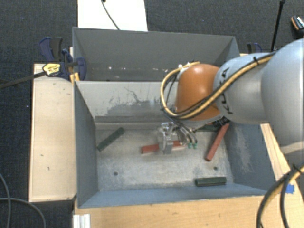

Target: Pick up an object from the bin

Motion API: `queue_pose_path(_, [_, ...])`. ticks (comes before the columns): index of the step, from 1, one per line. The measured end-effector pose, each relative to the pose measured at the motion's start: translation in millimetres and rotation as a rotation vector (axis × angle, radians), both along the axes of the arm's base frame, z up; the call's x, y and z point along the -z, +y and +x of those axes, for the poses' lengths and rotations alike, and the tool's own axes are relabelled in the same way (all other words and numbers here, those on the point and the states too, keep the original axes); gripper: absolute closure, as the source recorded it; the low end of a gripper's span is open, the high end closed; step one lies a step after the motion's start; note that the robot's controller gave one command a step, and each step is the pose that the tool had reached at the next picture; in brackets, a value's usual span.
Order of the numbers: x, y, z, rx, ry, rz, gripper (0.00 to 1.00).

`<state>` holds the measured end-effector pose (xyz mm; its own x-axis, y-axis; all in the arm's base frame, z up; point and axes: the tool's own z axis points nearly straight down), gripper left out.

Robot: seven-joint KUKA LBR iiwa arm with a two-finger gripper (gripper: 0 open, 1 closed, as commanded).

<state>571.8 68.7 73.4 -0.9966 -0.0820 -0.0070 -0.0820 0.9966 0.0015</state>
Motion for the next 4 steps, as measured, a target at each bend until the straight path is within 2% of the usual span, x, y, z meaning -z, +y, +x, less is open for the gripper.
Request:
queue_pose_path(1, [2,0,-1.4,0.002,0.004,-0.001,0.00])
queue_pose_path(2, [3,0,-1.8,0.007,0.006,-0.001,1.00])
queue_pose_path(3, [-116,2,4.1,0.009,-0.004,0.000,1.00])
queue_pose_path(4, [-205,-1,0.1,-0.275,-0.002,-0.003,1.00])
